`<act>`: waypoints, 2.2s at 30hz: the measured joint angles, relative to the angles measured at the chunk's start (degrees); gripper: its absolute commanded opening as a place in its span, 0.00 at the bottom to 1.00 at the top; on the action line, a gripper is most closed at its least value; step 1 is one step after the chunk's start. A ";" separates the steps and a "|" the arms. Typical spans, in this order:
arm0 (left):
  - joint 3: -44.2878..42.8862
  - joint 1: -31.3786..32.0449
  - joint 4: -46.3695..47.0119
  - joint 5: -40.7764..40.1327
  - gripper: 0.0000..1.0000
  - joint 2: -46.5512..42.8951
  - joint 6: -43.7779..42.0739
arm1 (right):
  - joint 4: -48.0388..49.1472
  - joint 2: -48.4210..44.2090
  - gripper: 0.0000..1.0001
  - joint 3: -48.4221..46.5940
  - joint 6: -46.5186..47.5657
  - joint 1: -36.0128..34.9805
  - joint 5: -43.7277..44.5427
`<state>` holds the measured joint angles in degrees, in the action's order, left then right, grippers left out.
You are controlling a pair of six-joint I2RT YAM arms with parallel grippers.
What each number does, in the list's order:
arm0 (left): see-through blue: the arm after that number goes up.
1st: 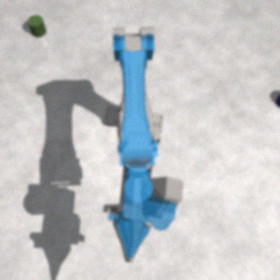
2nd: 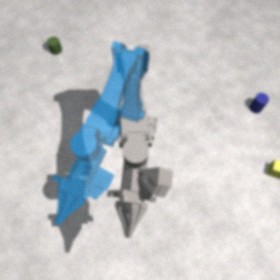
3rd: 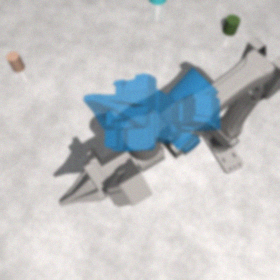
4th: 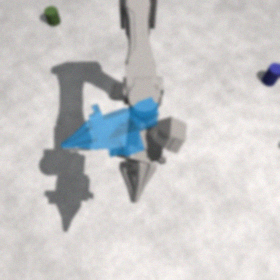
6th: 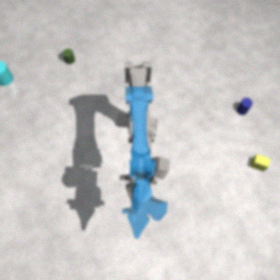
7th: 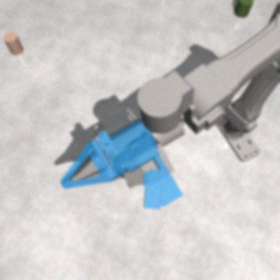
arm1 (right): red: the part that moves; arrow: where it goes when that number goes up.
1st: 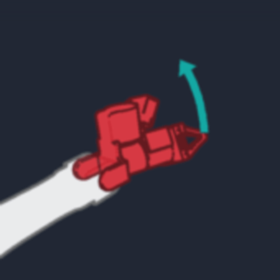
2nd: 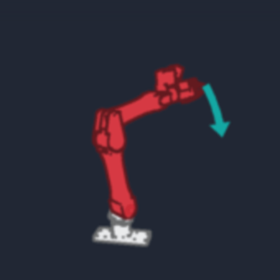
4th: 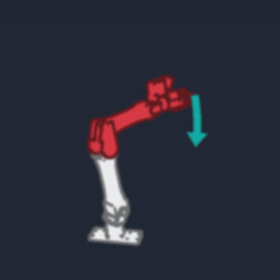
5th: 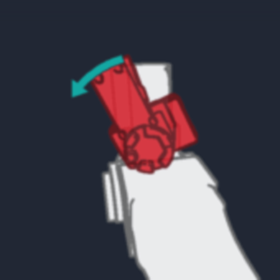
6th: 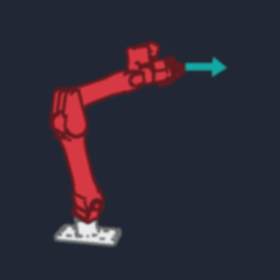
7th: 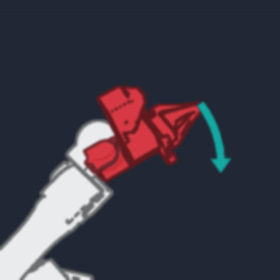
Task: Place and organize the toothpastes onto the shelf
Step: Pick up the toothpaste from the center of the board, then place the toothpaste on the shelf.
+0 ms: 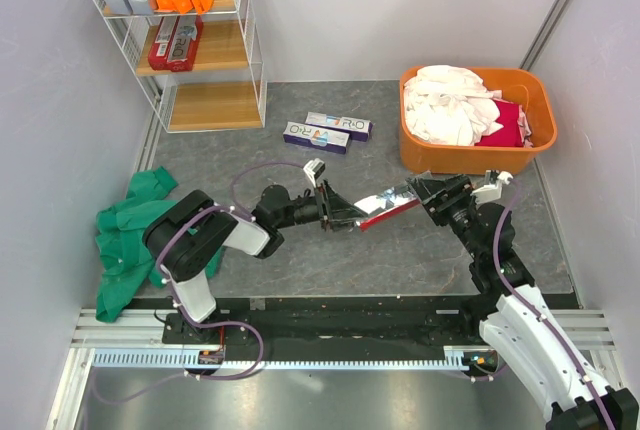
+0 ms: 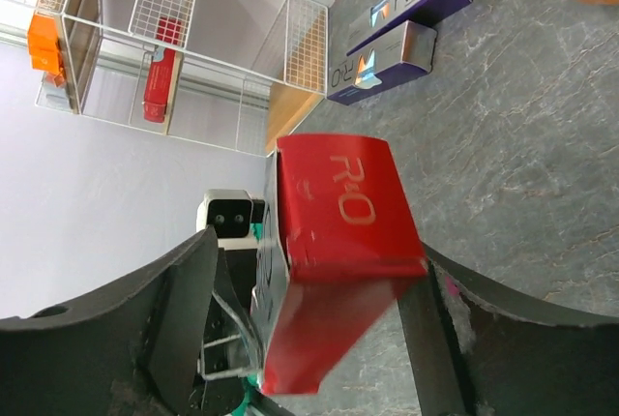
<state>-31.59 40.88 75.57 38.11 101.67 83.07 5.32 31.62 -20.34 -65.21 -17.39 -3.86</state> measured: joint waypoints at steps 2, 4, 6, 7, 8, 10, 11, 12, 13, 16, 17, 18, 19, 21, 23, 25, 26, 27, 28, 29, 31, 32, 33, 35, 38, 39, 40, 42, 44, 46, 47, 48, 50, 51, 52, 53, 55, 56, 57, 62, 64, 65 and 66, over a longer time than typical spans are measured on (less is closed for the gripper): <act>1.18 -1.49 0.00 0.22 0.42 -0.98 0.00 | 0.09 -0.02 0.82 0.00 0.02 0.00 -0.28; 2.47 -3.21 -0.24 0.59 0.42 -2.16 0.00 | 0.24 0.00 0.83 0.00 0.00 0.00 -0.33; 3.65 -5.11 -0.46 0.72 0.41 -3.02 0.00 | 0.35 0.00 0.84 0.00 0.02 0.00 -0.37; 4.31 -6.03 -0.61 0.92 0.41 -3.48 0.00 | 0.44 0.13 0.84 0.00 0.02 0.00 -0.39; 5.01 -7.10 -0.87 1.05 0.41 -4.00 0.00 | 0.57 0.24 0.84 0.00 0.02 0.00 -0.42; 6.25 -9.27 -1.66 1.49 0.41 -5.44 0.00 | 0.72 0.57 0.84 0.00 0.02 0.00 -0.46; 6.82 -10.47 -2.01 1.73 0.41 -6.36 0.00 | 0.72 0.74 0.84 0.00 0.02 0.00 -0.57; 7.17 -11.37 -2.14 2.05 0.41 -7.08 0.00 | 0.72 0.81 0.84 0.00 0.02 0.00 -0.66; 7.48 -12.79 -2.27 2.49 0.41 -8.02 0.00 | 0.70 1.03 0.84 0.00 0.04 0.00 -0.74; 8.39 -16.92 -2.58 3.72 0.41 -11.54 -0.02 | 0.70 1.25 0.85 0.00 0.07 0.00 -0.90; 8.63 -18.49 -2.67 4.39 0.41 -12.85 -0.04 | 0.70 1.22 0.86 0.00 0.09 0.00 -0.96; 8.90 -20.00 -2.78 4.70 0.41 -14.27 -0.11 | 0.72 1.22 0.87 0.00 0.11 0.00 -1.09; 9.07 -21.59 -3.02 5.14 0.41 -15.58 -0.20 | 0.72 1.25 0.88 0.00 0.13 0.00 -1.27; 9.33 -25.24 -4.55 6.05 0.41 -19.39 -0.79 | 0.74 1.33 0.93 0.00 0.35 0.00 -1.46; 9.35 -28.76 -7.26 6.45 0.41 -23.15 -1.77 | 0.72 1.46 0.96 0.00 0.50 0.00 -1.75; 9.38 -31.95 -11.39 6.60 0.40 -27.17 -3.34 | 0.72 1.57 0.98 0.00 0.55 0.00 -1.90; 9.33 -33.64 -14.16 6.62 0.39 -29.29 -4.35 | 0.74 1.64 0.98 0.00 0.59 0.00 -1.97; 9.20 -35.17 -17.64 6.40 0.38 -31.61 -5.57 | 0.70 1.68 0.98 0.00 0.61 0.00 -2.03; 9.03 -36.74 -21.46 5.84 0.36 -33.75 -6.78 | 0.70 1.77 0.98 0.00 0.68 0.00 -2.12; 8.90 -38.16 -24.83 5.22 0.36 -35.76 -7.85 | 0.70 1.86 0.98 0.00 0.74 0.00 -2.21; 8.68 -41.20 -31.39 3.58 0.35 -39.47 -9.68 | 0.68 2.01 0.98 0.00 0.87 0.00 -2.34; 8.66 -42.84 -34.07 3.13 0.35 -40.96 -10.32 | 0.66 2.10 0.98 0.00 0.94 0.00 -2.36; 8.66 -44.65 -36.44 2.47 0.35 -42.14 -10.80 | 0.66 2.16 0.98 0.00 0.98 0.00 -2.36; 8.66 -48.43 -40.15 1.55 0.34 -43.69 -11.37 | 0.63 2.25 0.98 0.00 1.03 0.00 -2.36; 8.66 -53.44 -43.60 0.83 0.34 -44.30 -11.58 | 0.63 2.25 0.98 0.00 1.16 0.00 -2.38; 8.66 -55.25 -44.61 0.72 0.34 -44.30 -11.61 | 0.63 2.25 0.98 0.00 1.18 0.00 -2.38; 8.66 -56.26 -45.24 0.66 0.34 -44.30 -11.63 | 0.63 2.27 0.98 0.00 1.20 0.00 -2.38; 8.52 -58.36 -46.51 0.50 0.34 -44.28 -11.63 | 0.61 2.27 0.98 0.00 1.27 0.00 -2.38; 8.11 -59.65 -47.06 0.46 0.34 -43.89 -11.67 | 0.61 2.32 0.98 0.00 1.42 0.00 -2.38; 6.73 -60.33 -47.25 0.26 0.34 -42.91 -11.80 | 0.52 2.36 0.98 0.00 1.55 0.00 -2.38; 5.86 -60.41 -47.30 0.31 0.34 -42.27 -11.87 | 0.44 2.36 0.98 0.00 1.57 0.00 -2.36; 4.74 -60.43 -47.30 0.28 0.34 -41.55 -11.96 | 0.31 2.36 0.98 0.00 1.60 0.00 -2.36; 2.49 -60.43 -47.23 0.31 0.34 -39.98 -12.07 | 0.13 2.40 0.98 0.00 1.60 0.00 -2.36; 1.16 -60.43 -47.17 0.31 0.34 -39.04 -12.11 | 0.15 2.43 0.98 0.00 1.64 0.00 -2.34; -0.15 -60.50 -47.21 0.28 0.34 -38.14 -12.20 | 0.13 2.45 0.98 0.00 1.68 0.00 -2.34; -1.25 -60.54 -47.19 0.24 0.34 -37.33 -12.24 | 0.13 2.47 0.98 0.00 1.81 0.00 -2.34; -3.50 -60.63 -47.21 -0.24 0.34 -35.67 -12.26 | 0.04 2.47 0.98 0.00 1.99 0.00 -2.34; -4.57 -60.70 -47.21 -0.33 0.34 -34.80 -12.28 | 0.00 2.49 0.98 0.00 2.03 0.00 -2.34; -5.66 -60.70 -47.15 -0.46 0.34 -33.83 -12.31 | -0.02 2.49 0.98 0.00 2.03 0.00 -2.34; -11.43 -60.70 -46.66 -0.63 0.34 -28.35 -12.24 | -0.24 2.60 0.98 0.00 2.03 0.00 -2.34; -13.73 -60.70 -46.58 -0.59 0.34 -26.05 -12.20 | -0.26 2.60 0.98 0.00 2.03 0.00 -2.34; -15.10 -60.70 -46.53 -0.61 0.34 -24.61 -12.11 | -0.26 2.60 0.98 0.00 2.03 0.00 -2.34; -16.65 -60.70 -46.31 -0.61 0.34 -23.04 -11.87 | -0.26 2.60 0.98 0.00 2.03 0.00 -2.34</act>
<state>-48.25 -19.81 29.26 37.50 78.63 71.20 5.06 34.22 -20.34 -63.18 -17.39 -6.20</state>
